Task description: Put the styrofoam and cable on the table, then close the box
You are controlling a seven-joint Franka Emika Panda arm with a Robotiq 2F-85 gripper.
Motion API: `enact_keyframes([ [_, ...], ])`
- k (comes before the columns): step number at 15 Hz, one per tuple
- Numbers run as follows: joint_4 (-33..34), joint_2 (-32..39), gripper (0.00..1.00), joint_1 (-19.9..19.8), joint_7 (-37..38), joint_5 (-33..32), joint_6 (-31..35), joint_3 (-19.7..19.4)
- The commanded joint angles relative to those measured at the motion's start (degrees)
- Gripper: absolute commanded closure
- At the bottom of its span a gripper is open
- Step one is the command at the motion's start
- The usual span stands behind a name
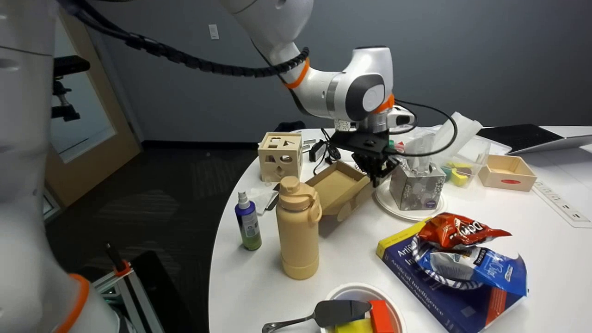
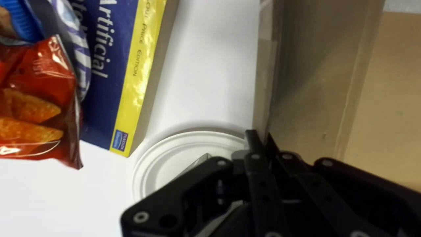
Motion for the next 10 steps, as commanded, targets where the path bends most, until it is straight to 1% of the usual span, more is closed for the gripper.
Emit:
enact_keyframes([
  [1, -1.1, -2.9, 0.99, 11.6, 15.5, -12.9, -3.4, -8.6],
  [3, -0.1, -2.7, 0.99, 16.4, 23.8, -20.8, -7.9, -10.5],
  [4, 0.7, -2.7, 0.99, 16.3, 28.0, -25.3, -11.1, -8.7],
  [5, 1.2, -2.5, 0.99, 17.3, 30.1, -27.4, -14.2, -7.8],
  [7, 2.4, -1.6, 0.99, 17.9, 32.3, -29.7, -19.3, -4.7],
  [10, 4.7, -0.2, 0.99, 18.0, 34.1, -31.1, -24.8, -0.3],
])
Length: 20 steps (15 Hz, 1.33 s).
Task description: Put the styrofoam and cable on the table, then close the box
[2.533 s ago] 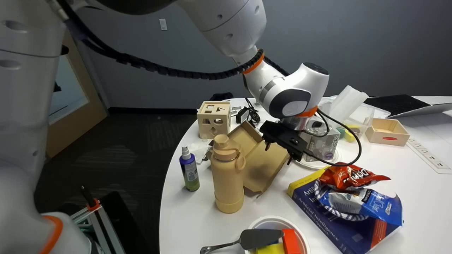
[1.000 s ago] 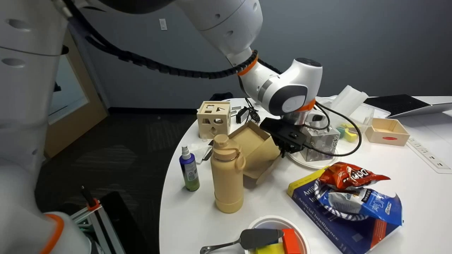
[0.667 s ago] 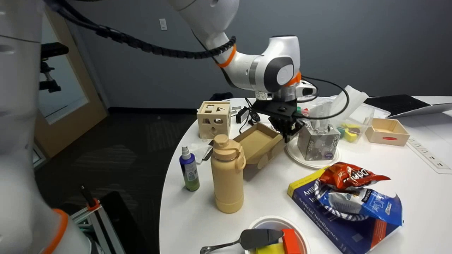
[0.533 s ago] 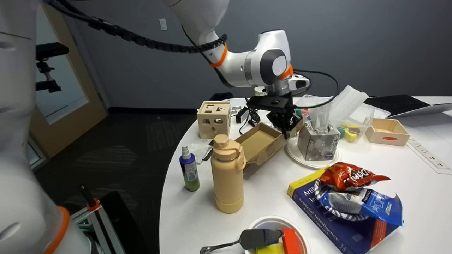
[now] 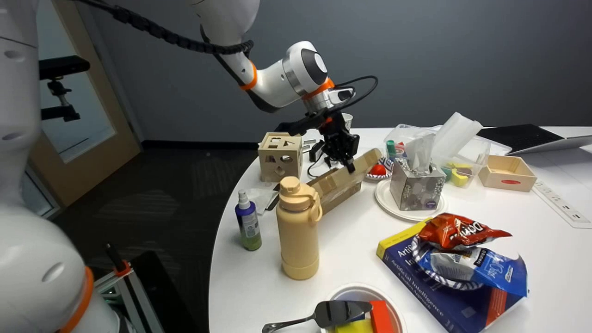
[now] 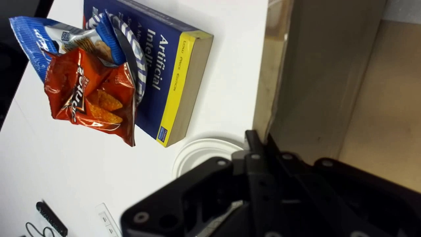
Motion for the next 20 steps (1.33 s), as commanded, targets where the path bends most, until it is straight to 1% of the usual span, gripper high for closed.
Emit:
enact_keyframes([
  [1, 3.3, 1.6, 0.99, 0.1, 3.1, -3.1, -6.6, 4.4],
  [3, 4.8, 2.7, 0.99, -0.2, 2.4, -2.9, -8.5, 6.9],
  [6, 6.8, 4.1, 0.99, -0.9, -0.1, -1.4, -9.1, 9.5],
  [10, 9.1, 6.1, 0.99, -2.0, -4.5, 0.4, -8.1, 11.5],
  [13, 10.5, 7.5, 0.99, -3.3, -9.6, 2.8, -5.9, 13.2],
  [15, 11.6, 8.8, 0.99, -4.0, -12.8, 5.3, -4.4, 14.2],
  [17, 12.4, 11.2, 0.99, -4.5, -16.5, 9.2, -1.4, 15.0],
  [20, 13.8, 14.1, 0.99, -5.0, -21.5, 14.6, 0.7, 15.9],
])
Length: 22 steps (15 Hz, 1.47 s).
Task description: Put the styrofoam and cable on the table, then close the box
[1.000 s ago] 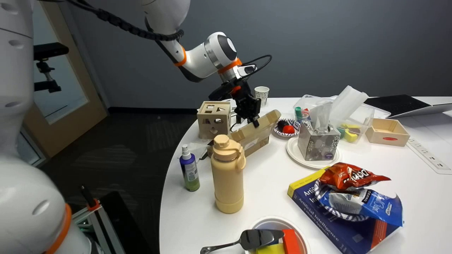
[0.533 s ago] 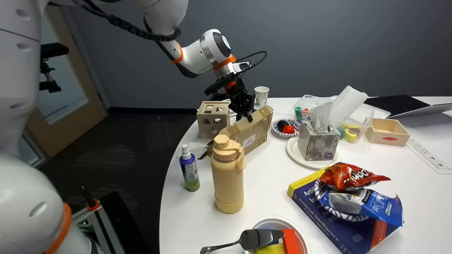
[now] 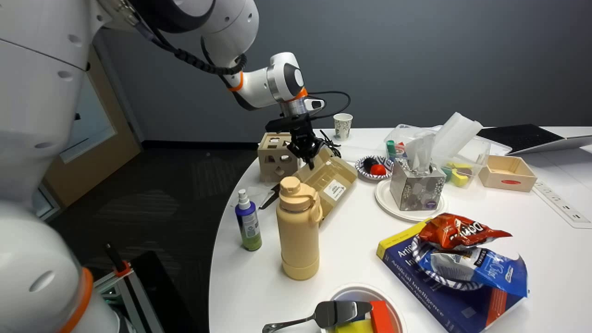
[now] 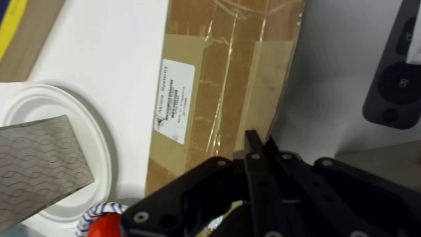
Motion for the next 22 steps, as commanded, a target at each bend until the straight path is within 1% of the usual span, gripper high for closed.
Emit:
enact_keyframes([
  [1, 3.6, 4.4, 0.80, -1.4, -6.6, 6.2, 1.6, 1.6],
  [2, 4.1, 5.1, 0.71, -1.5, -7.8, 7.3, 1.6, 1.6],
  [4, 5.2, 6.3, 0.57, -1.5, -9.9, 9.4, 0.6, 1.7],
  [8, 6.8, 8.4, 0.26, -3.3, -15.5, 14.7, -0.5, 2.9],
  [10, 7.5, 9.0, 0.12, -4.0, -17.4, 16.6, -0.8, 3.3],
  [11, 7.8, 9.2, 0.04, -4.3, -18.0, 17.3, -0.8, 3.4],
  [12, 7.8, 9.3, 0.01, -4.5, -18.5, 18.0, -0.9, 3.5],
  [14, 7.4, 8.4, 0.00, -4.7, -18.6, 18.4, -0.1, 3.1],
  [18, 4.7, 3.0, 0.00, -4.2, -15.6, 16.8, 0.8, 1.1],
  [22, 1.8, -3.9, 0.00, -3.7, -14.4, 16.2, 1.2, 0.8],
])
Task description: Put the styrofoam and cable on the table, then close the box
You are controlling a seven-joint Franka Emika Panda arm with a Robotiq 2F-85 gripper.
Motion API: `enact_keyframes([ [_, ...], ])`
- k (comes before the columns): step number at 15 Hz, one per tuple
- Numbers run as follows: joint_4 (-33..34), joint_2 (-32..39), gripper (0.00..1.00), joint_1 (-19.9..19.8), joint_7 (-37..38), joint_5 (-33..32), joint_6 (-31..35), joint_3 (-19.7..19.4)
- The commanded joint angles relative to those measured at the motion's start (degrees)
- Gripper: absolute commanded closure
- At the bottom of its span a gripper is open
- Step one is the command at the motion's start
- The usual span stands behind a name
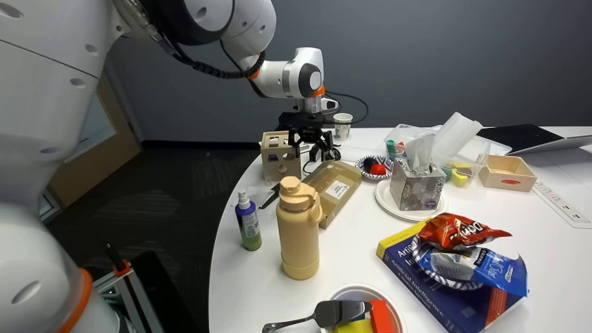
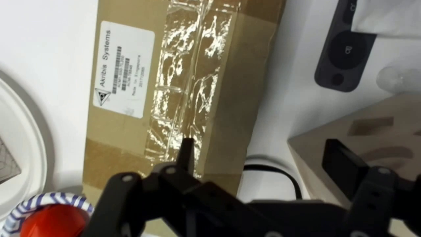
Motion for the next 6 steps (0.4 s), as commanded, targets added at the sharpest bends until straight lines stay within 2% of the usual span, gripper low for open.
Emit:
enact_keyframes([
  [1, -4.7, -8.0, 0.00, 0.9, 2.6, -0.9, 0.2, -0.5],
  [6, -7.1, -13.5, 0.00, 0.5, 4.9, -1.5, 0.6, -0.7],
])
